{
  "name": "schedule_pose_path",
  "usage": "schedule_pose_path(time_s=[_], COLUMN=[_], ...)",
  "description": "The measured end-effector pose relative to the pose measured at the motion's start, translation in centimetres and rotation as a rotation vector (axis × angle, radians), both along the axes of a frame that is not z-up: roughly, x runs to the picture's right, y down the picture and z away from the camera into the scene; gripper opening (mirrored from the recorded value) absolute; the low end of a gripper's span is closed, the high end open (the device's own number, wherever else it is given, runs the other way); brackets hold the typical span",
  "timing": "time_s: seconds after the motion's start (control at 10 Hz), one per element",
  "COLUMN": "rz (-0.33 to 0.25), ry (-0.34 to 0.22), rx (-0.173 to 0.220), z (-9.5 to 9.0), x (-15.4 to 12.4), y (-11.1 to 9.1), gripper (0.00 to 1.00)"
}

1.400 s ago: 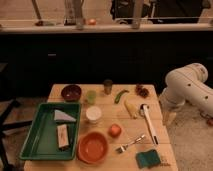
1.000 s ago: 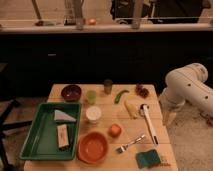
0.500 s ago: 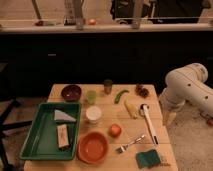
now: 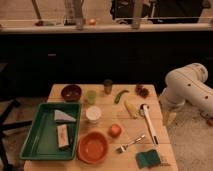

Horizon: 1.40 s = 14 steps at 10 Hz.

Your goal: Place fork in purple bowl

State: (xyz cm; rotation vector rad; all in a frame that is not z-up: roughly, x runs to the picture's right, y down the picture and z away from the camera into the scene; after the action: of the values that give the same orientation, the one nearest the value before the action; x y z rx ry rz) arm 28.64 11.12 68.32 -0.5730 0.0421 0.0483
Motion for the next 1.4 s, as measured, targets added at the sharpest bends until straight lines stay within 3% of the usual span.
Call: schedule_pose_path(time_s=[0.5, 0.7, 1.0, 1.2, 1.4], rz=[-0.003, -0.066, -0.131, -0.171, -0.186], ry=[-0.001, -0.006, -0.057, -0.122, -0.194], rx=[0.003, 0.014, 0.043, 0.056, 0.037], z=[0.0, 0.5, 1.7, 2.6, 4.1], x=[0.0, -0.9, -2.5, -4.4, -5.8], y=[0.1, 1.7, 5.0, 6.5, 8.0], gripper=[0.80, 0.80, 0.80, 0.80, 0.80])
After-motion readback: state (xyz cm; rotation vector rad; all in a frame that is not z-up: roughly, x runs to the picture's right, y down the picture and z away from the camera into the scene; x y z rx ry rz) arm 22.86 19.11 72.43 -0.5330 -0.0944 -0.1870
